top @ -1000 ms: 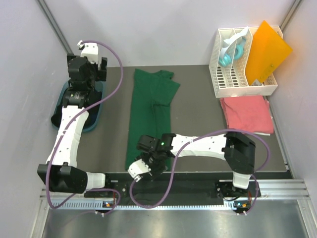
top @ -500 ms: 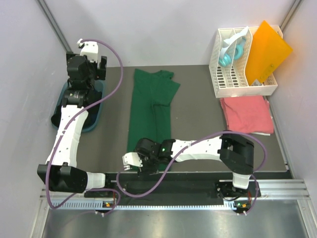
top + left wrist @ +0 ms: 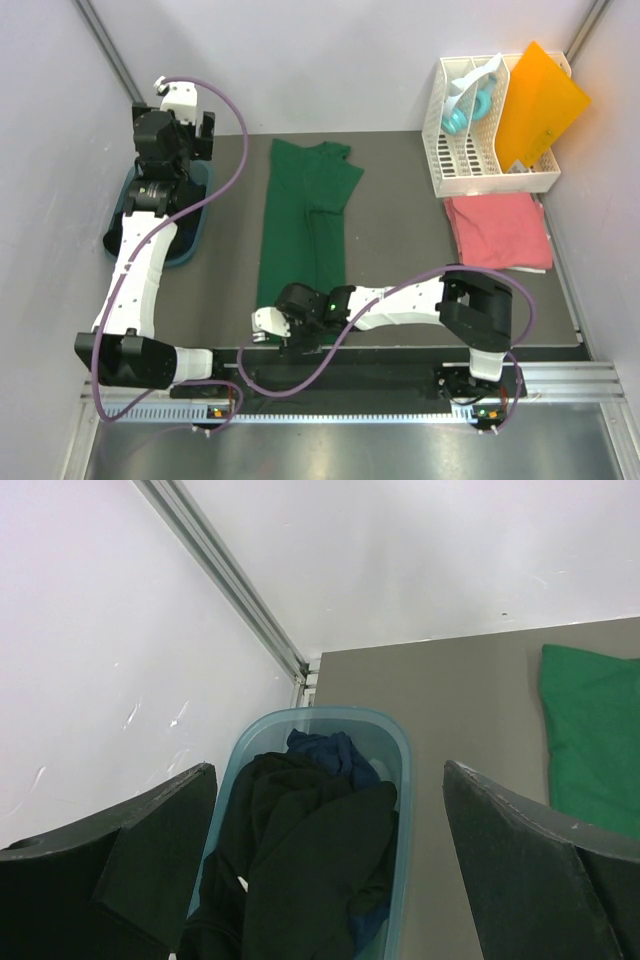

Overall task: Fold and stack the t-shirts
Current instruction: Grab the bottom of the folded rectangular tshirt with right arm

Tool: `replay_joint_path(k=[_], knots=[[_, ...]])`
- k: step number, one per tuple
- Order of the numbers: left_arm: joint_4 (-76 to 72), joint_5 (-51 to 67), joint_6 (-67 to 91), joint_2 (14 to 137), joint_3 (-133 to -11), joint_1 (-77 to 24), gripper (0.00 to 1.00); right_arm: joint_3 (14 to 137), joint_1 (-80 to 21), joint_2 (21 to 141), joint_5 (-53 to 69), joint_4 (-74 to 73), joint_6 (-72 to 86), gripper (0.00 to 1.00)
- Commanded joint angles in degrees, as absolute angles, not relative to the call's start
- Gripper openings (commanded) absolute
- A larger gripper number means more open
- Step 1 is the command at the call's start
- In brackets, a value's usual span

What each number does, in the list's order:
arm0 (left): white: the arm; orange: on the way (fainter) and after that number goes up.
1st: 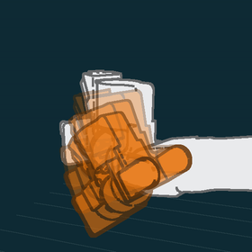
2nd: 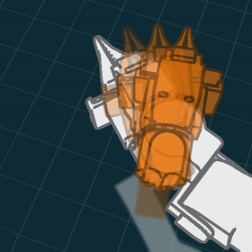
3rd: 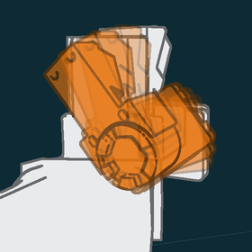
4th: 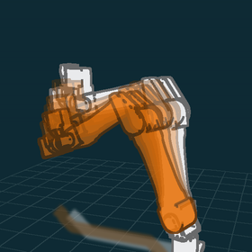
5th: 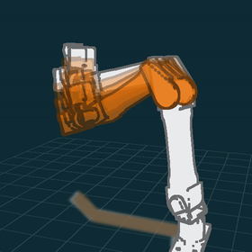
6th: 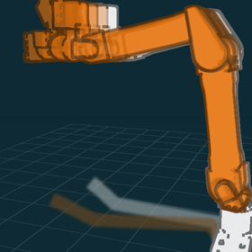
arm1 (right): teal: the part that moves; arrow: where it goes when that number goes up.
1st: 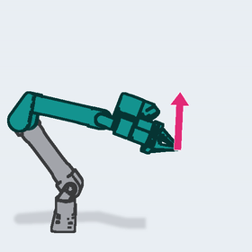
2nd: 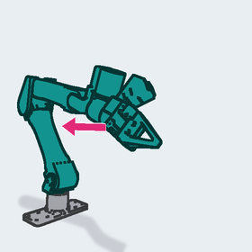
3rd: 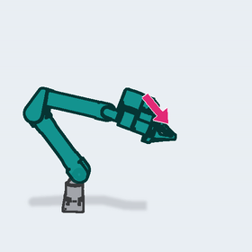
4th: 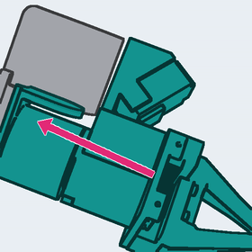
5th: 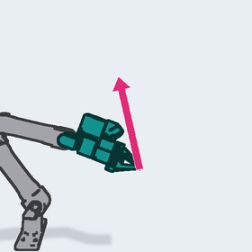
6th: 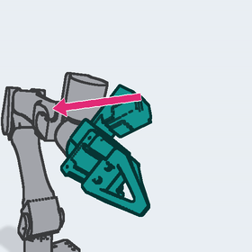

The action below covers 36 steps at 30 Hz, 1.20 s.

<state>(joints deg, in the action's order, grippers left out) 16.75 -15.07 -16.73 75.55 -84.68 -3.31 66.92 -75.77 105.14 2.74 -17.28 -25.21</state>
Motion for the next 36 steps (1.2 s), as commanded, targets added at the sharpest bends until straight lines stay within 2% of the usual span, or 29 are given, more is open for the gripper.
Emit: replay_joint_path(k=[1, 17, 20, 22, 23, 26, 36], knots=[[15.38, -16.00, -17.31, 75.41, -87.19, -3.52, 0.99, 66.80, -76.82, 105.55, 1.93, -13.10, -23.56, 0.74], [14.94, -16.17, -18.63, 77.34, -89.03, -3.60, 0.99, 65.83, -76.82, 108.72, 0.79, -10.11, -20.48, 0.73], [14.86, -16.08, -18.63, 77.69, -89.47, -3.60, 0.99, 65.13, -76.73, 108.98, 0.53, -9.49, -20.48, 0.69], [14.77, -16.17, -18.90, 77.78, -89.56, -3.60, 0.99, 64.95, -76.73, 109.16, 0.44, -9.32, -20.83, 0.59], [14.68, -16.17, -18.98, 77.78, -89.56, -3.60, 0.99, 64.95, -76.73, 109.33, 0.27, -9.66, -21.18, 0.52], [14.24, -16.43, -19.25, 77.96, -89.56, -3.60, 0.99, 64.86, -76.47, 109.34, 0.61, -10.02, -21.27, 0.39], [12.57, -17.49, -20.92, 77.70, -89.56, -3.60, 0.99, 64.69, -76.38, 109.16, 2.37, -11.07, -21.18, 0.22]])
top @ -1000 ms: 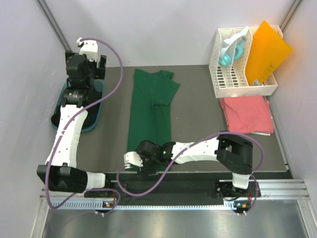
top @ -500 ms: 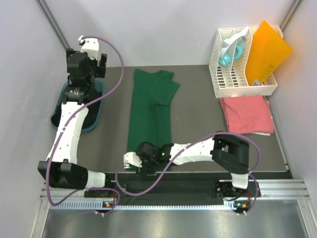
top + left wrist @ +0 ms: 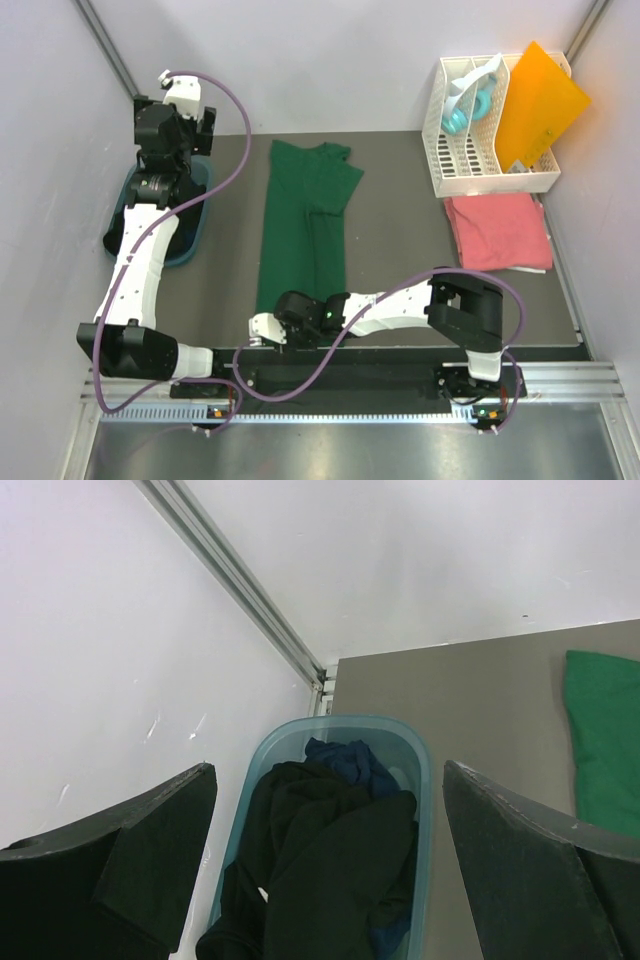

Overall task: Fold and stack the t-shirts
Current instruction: Grab the bottom of the folded rectangular tshirt with right arm

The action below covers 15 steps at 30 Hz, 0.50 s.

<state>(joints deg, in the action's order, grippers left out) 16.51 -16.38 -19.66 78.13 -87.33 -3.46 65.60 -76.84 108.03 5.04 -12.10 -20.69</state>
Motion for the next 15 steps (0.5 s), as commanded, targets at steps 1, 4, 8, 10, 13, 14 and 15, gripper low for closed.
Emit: replay_joint_path(k=[1, 4, 8, 10, 13, 14, 15], knots=[[12.48, -17.58, -21.18, 77.61, -89.47, -3.60, 0.99, 64.69, -76.38, 109.07, 2.37, -11.25, -21.18, 0.20], [11.52, -17.84, -21.53, 77.78, -89.47, -3.60, 0.99, 64.69, -76.46, 109.07, 3.07, -11.77, -21.18, 0.15], [10.99, -17.49, -21.62, 78.05, -89.47, -3.60, 0.99, 64.60, -76.46, 108.81, 3.95, -12.48, -21.27, 0.02], [10.90, -17.32, -21.71, 78.13, -89.47, -3.60, 0.99, 64.60, -76.47, 108.20, 4.83, -13.27, -21.27, 0.00], [10.98, -16.96, -21.27, 78.22, -89.56, -3.60, 0.99, 65.04, -76.55, 107.14, 5.80, -14.93, -21.36, 0.00], [11.07, -16.88, -21.01, 78.31, -89.56, -3.60, 0.99, 65.21, -76.47, 106.70, 5.80, -15.55, -21.62, 0.00], [11.42, -16.53, -20.92, 78.22, -89.39, -3.60, 0.99, 65.82, -76.46, 106.35, 5.89, -16.25, -22.49, 0.00]])
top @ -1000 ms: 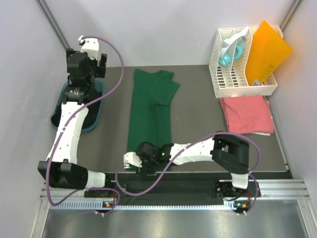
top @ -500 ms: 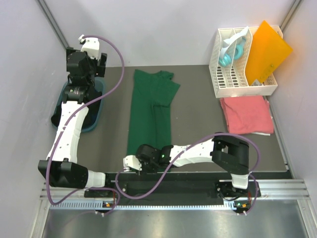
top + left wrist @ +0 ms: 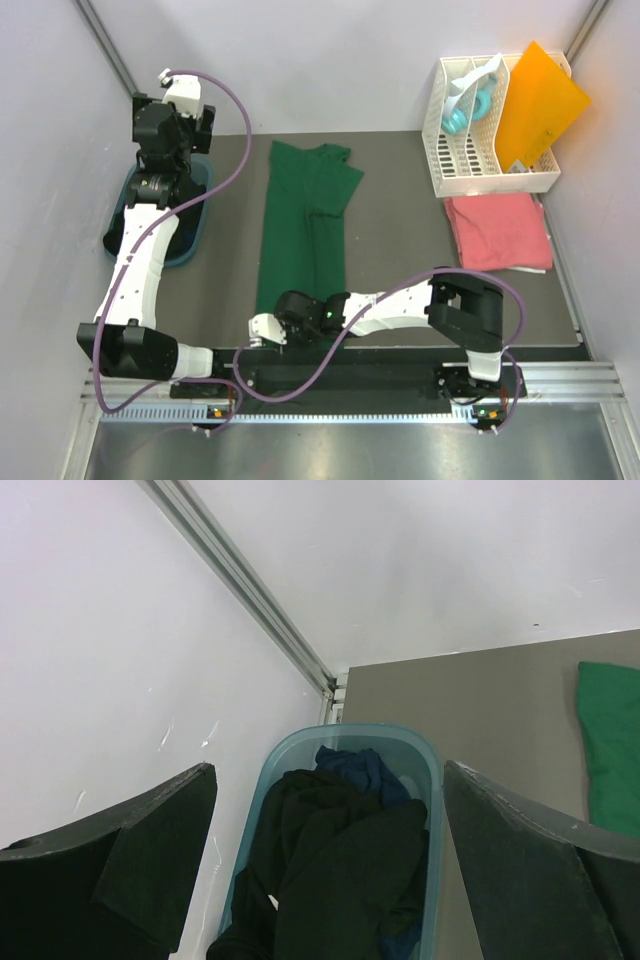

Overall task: Fold and stack the t-shirts
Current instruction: Grab the bottom of the folded rectangular tshirt with right arm, then fold the folded rectangular tshirt in 1/3 of the way

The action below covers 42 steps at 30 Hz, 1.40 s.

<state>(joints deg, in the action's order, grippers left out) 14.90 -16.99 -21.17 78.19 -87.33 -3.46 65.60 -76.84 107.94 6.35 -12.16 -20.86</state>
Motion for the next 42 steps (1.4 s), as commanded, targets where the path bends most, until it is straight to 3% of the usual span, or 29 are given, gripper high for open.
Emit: replay_joint_path(k=[1, 20, 42], knots=[[11.51, -16.44, -20.66, 78.22, -89.38, -3.60, 0.99, 66.18, -76.55, 105.39, 5.28, -17.39, -22.85, 0.00], [13.18, -14.77, -18.55, 76.20, -87.71, -3.60, 0.99, 73.56, -74.18, 97.56, 4.92, -30.50, -37.35, 0.00], [15.73, -11.69, -15.91, 76.29, -86.49, -3.78, 0.99, 83.49, -62.32, 105.37, 3.69, -29.36, -56.06, 0.00]])
